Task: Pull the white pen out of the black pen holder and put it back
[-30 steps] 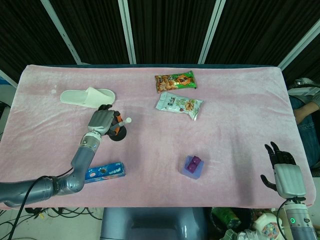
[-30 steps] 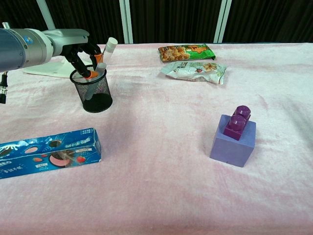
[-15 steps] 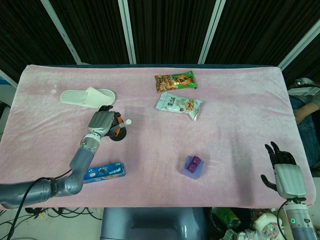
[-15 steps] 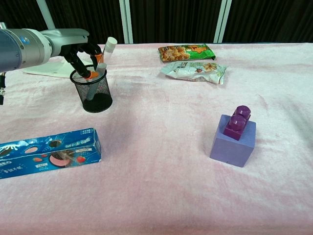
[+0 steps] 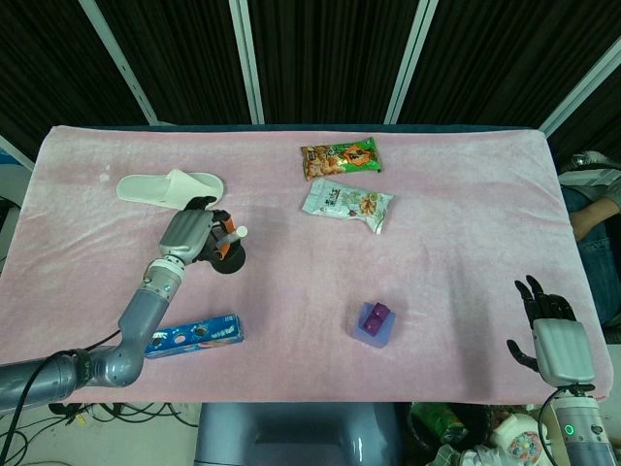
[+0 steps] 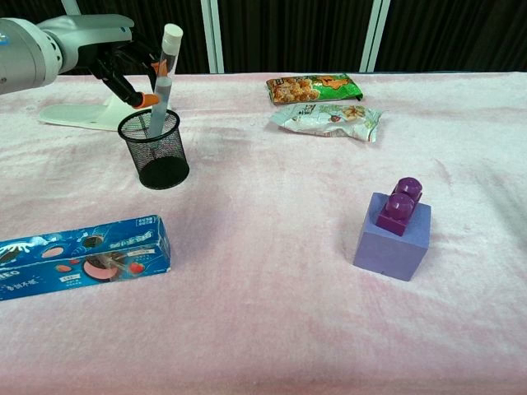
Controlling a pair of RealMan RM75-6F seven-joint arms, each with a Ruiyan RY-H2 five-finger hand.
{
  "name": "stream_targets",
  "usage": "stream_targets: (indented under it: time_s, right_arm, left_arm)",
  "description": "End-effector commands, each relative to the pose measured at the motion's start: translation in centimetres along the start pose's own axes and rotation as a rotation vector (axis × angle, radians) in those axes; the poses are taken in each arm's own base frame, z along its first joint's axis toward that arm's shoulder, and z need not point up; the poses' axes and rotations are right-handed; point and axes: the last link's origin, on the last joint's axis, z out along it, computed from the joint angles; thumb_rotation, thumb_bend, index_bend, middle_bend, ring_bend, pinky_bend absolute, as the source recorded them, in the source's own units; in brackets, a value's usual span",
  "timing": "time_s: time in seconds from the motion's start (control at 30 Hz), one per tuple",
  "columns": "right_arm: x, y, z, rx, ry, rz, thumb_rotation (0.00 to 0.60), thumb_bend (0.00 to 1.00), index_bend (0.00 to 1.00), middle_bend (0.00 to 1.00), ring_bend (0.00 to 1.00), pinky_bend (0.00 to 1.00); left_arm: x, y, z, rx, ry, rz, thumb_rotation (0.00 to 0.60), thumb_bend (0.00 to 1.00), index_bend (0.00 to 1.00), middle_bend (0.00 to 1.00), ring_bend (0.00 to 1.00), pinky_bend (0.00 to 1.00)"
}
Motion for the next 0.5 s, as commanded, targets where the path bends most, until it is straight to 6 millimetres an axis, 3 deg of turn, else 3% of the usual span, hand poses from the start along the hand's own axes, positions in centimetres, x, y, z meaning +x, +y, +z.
stream_targets:
  time_s: [0.03, 0.23, 0.3, 0.5]
  right_arm:
    - [0.0, 0.0, 0.0, 0.001, -0.001, -0.001, 0.600, 0.16, 0.01, 0.04, 0.20, 0.16]
    - [0.0, 0.0, 0.0, 0.001, -0.004, 0.001, 0.600, 0.16, 0.01, 0.04, 0.20, 0.17]
    - [-0.1, 0.0, 0.0, 0.003, -0.005, 0.002, 0.600, 0.16, 0.01, 0.04, 0.20, 0.17]
    - [-0.1, 0.0, 0.0, 0.002, -0.006, 0.004, 0.600, 0.16, 0.01, 0.04, 0.20, 0.17]
  left_arm:
    - [0.7, -0.2, -0.7, -0.027, 0.024, -0.033, 0.600, 0.45, 0.56, 0.43, 0.07, 0.09]
    - [1.5, 0.2, -1.4, -0.086, 0.067, -0.095, 0.600, 0.45, 0.56, 0.43, 0.07, 0.09]
    - [1.7, 1.1, -1.4, -0.134, 0.090, -0.131, 0.600, 0.45, 0.57, 0.43, 0.07, 0.09]
    - [0.7, 2.4, -1.2, -0.227, 0.113, -0.185, 0.600, 0.45, 0.57, 0.43, 0.07, 0.09]
